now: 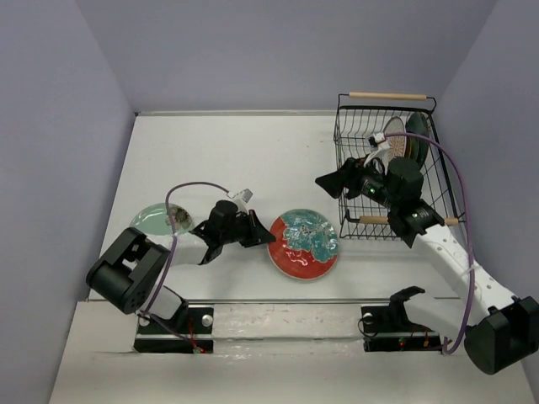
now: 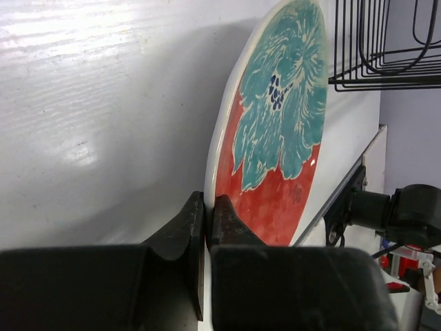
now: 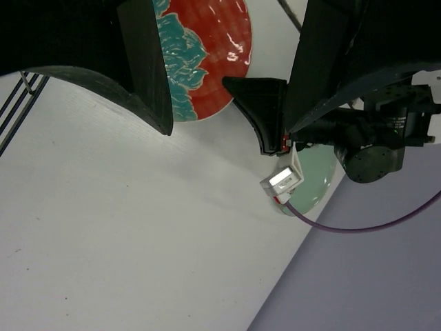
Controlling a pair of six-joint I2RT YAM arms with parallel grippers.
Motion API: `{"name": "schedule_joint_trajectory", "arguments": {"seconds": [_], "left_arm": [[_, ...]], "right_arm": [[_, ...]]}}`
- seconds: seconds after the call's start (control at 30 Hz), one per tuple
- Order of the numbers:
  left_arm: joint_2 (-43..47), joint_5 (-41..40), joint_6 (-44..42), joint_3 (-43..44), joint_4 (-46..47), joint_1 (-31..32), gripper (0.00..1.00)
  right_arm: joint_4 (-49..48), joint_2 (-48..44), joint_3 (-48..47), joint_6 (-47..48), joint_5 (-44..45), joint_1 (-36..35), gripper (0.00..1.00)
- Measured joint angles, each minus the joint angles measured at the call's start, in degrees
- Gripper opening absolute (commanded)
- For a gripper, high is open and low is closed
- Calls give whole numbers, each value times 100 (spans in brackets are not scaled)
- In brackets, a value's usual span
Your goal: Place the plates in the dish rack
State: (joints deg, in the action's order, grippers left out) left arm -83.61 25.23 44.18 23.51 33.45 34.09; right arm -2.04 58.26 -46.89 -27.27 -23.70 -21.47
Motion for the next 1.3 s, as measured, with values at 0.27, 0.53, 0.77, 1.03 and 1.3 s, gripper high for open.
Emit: {"name": "schedule_joint_trajectory", "arguments": {"seconds": [0.27,0.53,0.77,1.03,1.3], "left_arm": [[1574,-511,-413,-223,-1185,0,6],[3414,-1281,-1543,597,-3773,-116,5],[3910,-1182,-2135,1727,-4843,-446,5],[4052,-903,-2481,2485,-5101,-573,6],[4087,-822,-2870,2636,-5287,-654,30]], "right_arm": [[175,216,-280,450,-697,-4,79],[588,1261,-1252,1355,-1615,-85,84],[1132,2308,-2127,2378,-2271,-273,87],[1622,2885,-2422,3056,-2345,-837,85],[1633,3023,-2430,2992,-3292,-935,7]]}}
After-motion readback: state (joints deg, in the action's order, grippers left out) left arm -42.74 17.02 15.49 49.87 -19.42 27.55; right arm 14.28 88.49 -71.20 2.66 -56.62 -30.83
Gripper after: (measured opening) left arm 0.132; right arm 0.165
